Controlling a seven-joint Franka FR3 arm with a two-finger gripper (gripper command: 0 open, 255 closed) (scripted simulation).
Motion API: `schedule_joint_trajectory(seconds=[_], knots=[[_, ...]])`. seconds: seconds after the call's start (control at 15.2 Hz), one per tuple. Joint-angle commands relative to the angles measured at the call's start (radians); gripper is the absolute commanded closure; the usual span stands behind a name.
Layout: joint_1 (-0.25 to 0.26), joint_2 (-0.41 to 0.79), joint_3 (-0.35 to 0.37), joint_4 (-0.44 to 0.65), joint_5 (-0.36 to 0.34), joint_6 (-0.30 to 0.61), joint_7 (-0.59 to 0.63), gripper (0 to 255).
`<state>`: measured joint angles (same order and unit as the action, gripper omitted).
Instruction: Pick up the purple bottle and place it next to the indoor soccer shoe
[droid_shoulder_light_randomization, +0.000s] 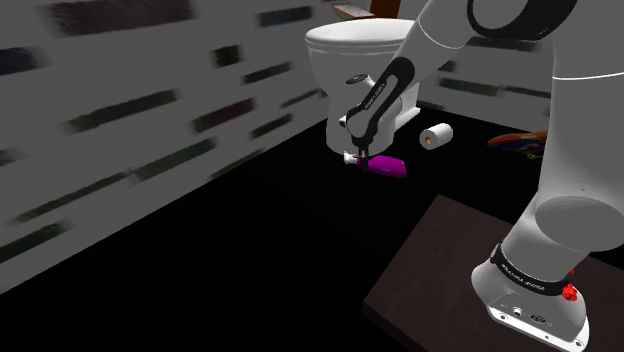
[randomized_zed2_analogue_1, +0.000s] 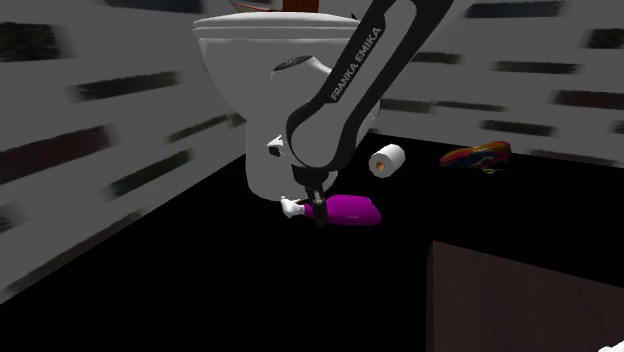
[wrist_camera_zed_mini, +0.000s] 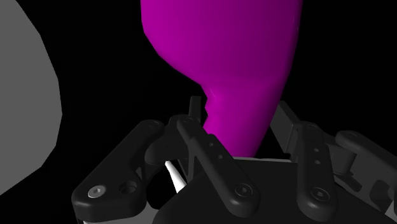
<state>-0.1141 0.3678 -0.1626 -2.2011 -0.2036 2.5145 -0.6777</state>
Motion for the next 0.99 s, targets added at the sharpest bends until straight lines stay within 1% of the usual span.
schedule_joint_trajectory(seconds=[0.0, 0.92], knots=[[0.002, -0.025, 0.000, -0.003, 0.000, -0.022, -0.002, 255], [0.008, -0.167, -0.001, 0.016, 0.003, -0.182, -0.026, 255]])
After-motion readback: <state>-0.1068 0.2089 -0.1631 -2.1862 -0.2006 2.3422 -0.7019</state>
